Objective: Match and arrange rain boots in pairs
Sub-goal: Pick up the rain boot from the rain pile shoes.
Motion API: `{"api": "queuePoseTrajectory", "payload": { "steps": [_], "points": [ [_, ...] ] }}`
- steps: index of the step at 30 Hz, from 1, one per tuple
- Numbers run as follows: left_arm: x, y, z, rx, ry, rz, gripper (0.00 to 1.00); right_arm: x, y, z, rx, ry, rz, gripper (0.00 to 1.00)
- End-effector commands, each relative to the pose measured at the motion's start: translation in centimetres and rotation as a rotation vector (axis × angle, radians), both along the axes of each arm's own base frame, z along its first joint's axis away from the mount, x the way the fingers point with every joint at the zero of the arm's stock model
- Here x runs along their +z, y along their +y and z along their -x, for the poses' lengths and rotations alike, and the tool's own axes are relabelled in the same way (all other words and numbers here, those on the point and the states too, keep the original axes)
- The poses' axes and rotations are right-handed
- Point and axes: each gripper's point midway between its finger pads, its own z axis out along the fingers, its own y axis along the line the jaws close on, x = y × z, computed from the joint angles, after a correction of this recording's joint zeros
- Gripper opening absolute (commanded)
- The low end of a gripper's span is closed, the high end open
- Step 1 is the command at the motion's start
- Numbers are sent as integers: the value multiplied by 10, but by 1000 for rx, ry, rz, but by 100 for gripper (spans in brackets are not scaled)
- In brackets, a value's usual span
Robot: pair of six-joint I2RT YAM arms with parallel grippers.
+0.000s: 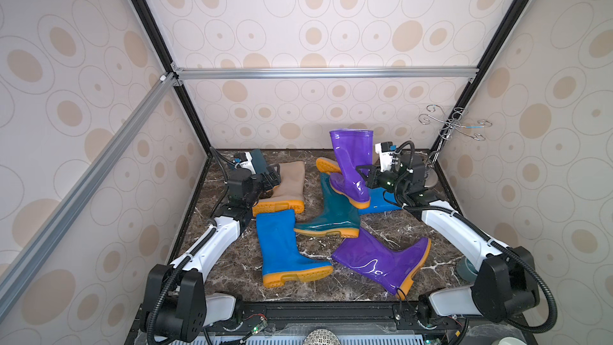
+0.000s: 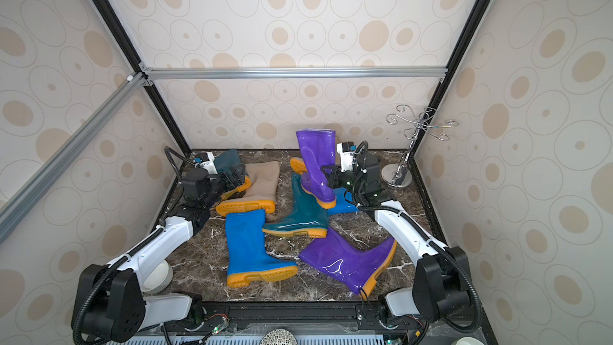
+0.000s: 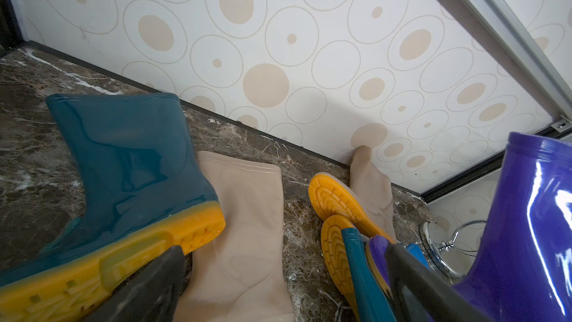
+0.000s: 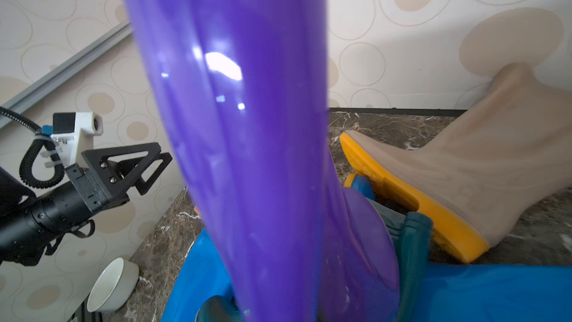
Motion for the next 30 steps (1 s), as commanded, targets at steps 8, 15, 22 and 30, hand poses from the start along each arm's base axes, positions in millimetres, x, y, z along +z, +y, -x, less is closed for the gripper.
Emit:
{"api": "queuePoseTrajectory", "payload": {
  "steps": [8, 15, 22, 30],
  "points": [
    [0, -23, -9, -64, -6, -4, 100, -50, -39, -5, -114, 154, -72, 0],
    [-3, -46, -15, -132, 9, -51, 100, -61, -51, -5, -144, 197, -97, 0],
    [1, -101, -24, -287, 16, -177, 100, -4, -70, -1, -193, 49, -198, 0],
    [-8, -198, -27, -554, 7, -385, 100, 78, -103, 38, -322, -222, 7, 0]
  ]
}}
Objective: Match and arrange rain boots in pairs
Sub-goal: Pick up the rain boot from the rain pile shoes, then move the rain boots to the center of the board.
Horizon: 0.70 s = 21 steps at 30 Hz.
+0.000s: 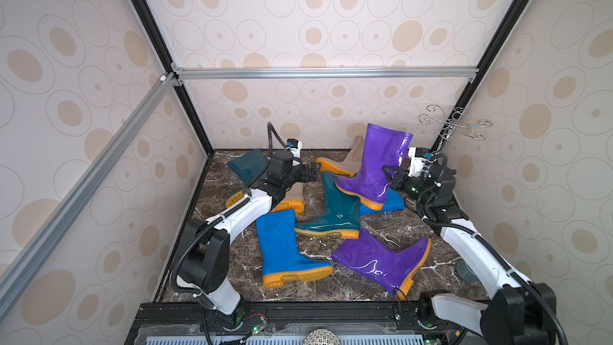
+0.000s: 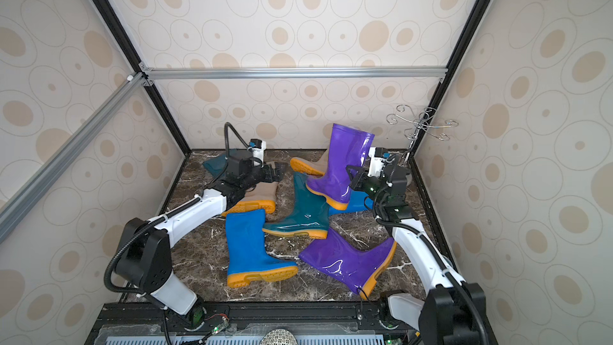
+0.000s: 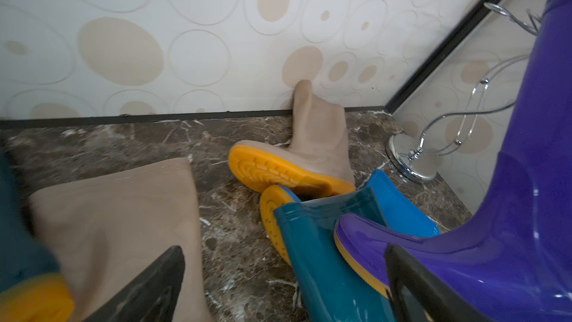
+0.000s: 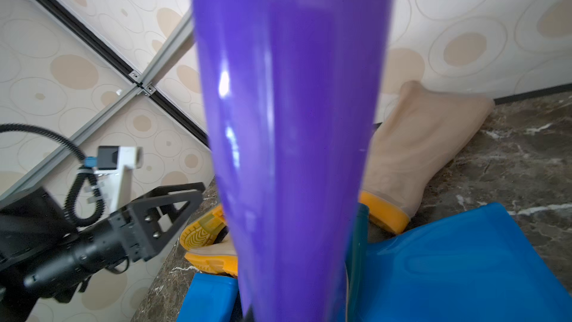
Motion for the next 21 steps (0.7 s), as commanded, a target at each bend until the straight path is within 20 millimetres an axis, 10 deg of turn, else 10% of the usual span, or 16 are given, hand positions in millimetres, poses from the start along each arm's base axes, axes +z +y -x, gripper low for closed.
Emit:
{"api": "queuePoseTrajectory", "payload": {
  "steps": [1, 14, 21],
  "points": [
    [-2, -41, 7, -151, -38, -146, 100, 44, -26, 16, -121, -150, 145, 0],
    [-80, -214, 29, -486, -195, -692, 100, 53, -95, 56, -448, -142, 404, 0],
    [-141, -255, 34, -538, -240, -842, 100, 37, -121, 58, -544, -52, 494, 0]
  ]
}}
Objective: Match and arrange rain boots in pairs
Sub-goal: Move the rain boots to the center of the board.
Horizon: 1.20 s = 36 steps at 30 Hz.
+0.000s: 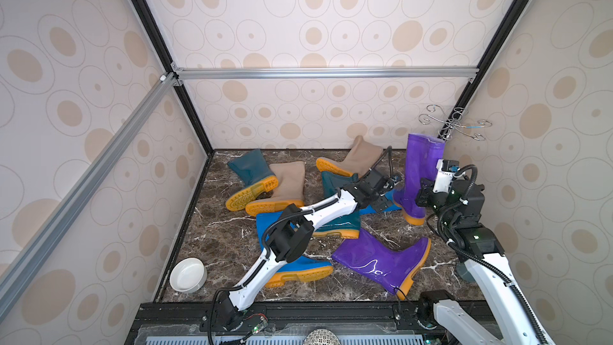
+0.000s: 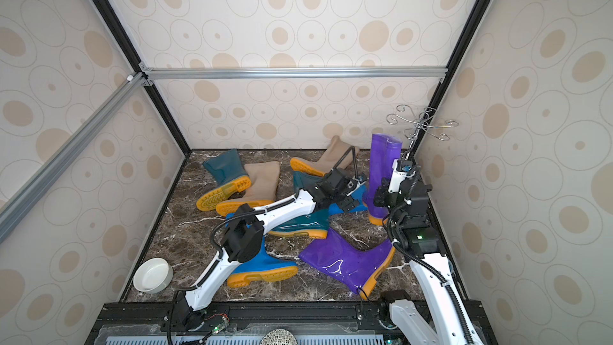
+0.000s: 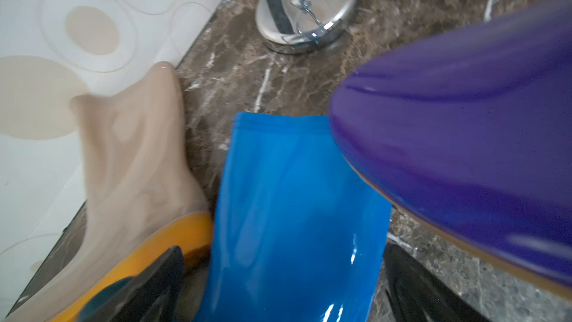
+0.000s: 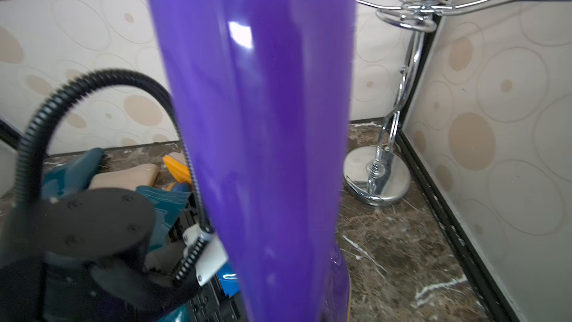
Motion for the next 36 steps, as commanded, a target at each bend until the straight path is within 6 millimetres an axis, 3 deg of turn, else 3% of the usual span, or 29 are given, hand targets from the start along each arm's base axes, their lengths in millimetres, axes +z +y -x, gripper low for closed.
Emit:
{"api": "queuePoseTrajectory", "payload": {
  "steps": [1, 6, 10, 18, 20, 27, 31, 36],
  "points": [
    [-12, 8, -7, -14, -72, -125, 100, 43, -18, 2, -75, -114, 54, 0],
    [-60, 21, -11, 31, -65, -242, 100, 42, -15, -3, -39, -120, 82, 0],
    [-82, 56, -25, 175, -102, -372, 95, 32, -6, -13, 28, -119, 116, 0],
    [-82, 113, -41, 349, -45, -406, 39, 18, 7, -37, 119, -148, 144, 0],
    [-78, 127, -42, 379, -36, -394, 32, 17, 14, -43, 158, -160, 142, 0],
    [-83, 185, -43, 446, 7, -422, 26, 3, 31, -61, 257, -178, 135, 0],
    [-86, 217, -43, 490, 28, -436, 25, -3, 30, -74, 251, -188, 163, 0],
    [-87, 244, -43, 524, 48, -442, 25, -8, 32, -96, 259, -219, 188, 0]
  ]
}}
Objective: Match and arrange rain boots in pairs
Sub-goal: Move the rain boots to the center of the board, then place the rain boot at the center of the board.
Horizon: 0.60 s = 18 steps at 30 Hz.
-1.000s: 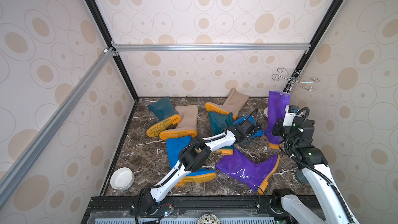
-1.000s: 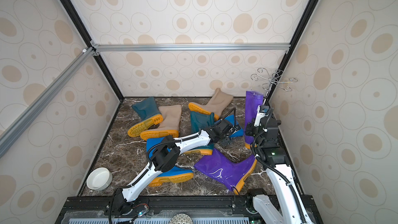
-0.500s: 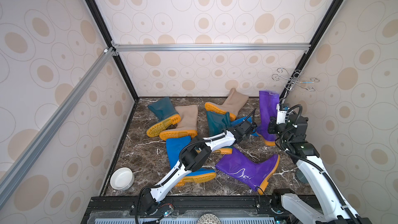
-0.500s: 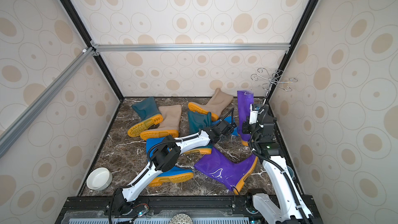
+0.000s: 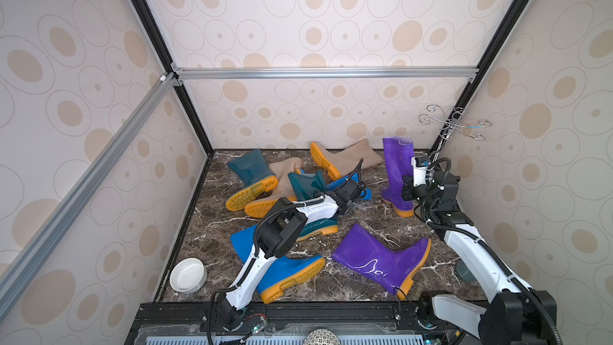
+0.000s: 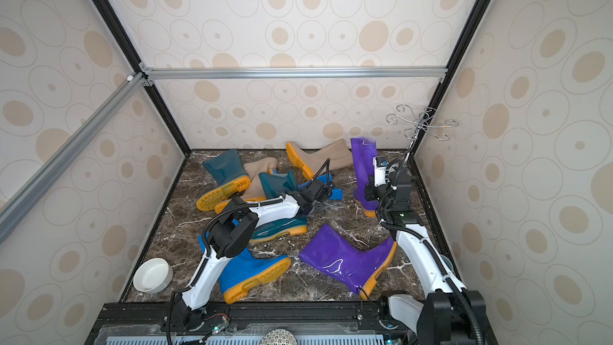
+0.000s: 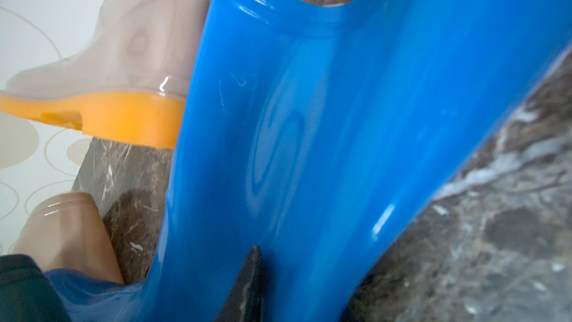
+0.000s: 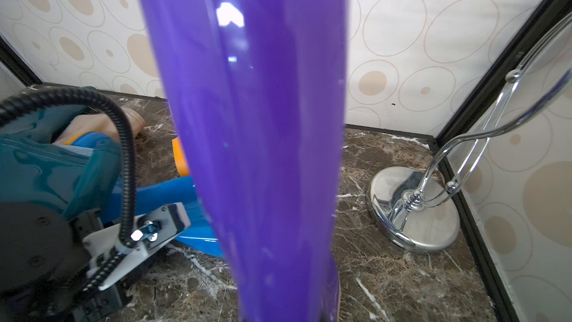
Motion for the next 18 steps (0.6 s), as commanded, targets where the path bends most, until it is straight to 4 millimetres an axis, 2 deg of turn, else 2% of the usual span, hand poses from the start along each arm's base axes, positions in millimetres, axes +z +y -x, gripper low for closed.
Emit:
{"api": "queuePoseTrajectory", "payload": {
  "steps": [1, 4, 6, 8, 11, 12, 13, 16, 18],
  "points": [
    [-20, 80, -5, 154, 70, -162, 25, 54, 5, -22, 40, -232, 32, 0],
    [-13, 76, -5, 142, 65, -129, 34, 53, 4, -37, 34, -293, 43, 0],
    [-7, 71, -5, 138, 68, -90, 46, 52, 3, -44, 29, -328, 57, 0],
    [2, 64, -5, 131, 74, -43, 64, 47, 0, -52, 14, -342, 71, 0],
    [20, 55, -4, 121, 76, 32, 77, 30, -5, -62, -15, -322, 81, 0],
    [26, 52, -4, 115, 75, 54, 80, 22, -8, -65, -29, -304, 80, 6],
    [34, 48, -3, 103, 78, 83, 83, 12, -10, -65, -41, -283, 77, 19],
    [54, 36, 3, 62, 98, 158, 89, -12, -14, -63, -65, -238, 63, 47],
    [63, 30, 9, 40, 121, 196, 97, -23, -18, -59, -94, -205, 48, 61]
  ]
}}
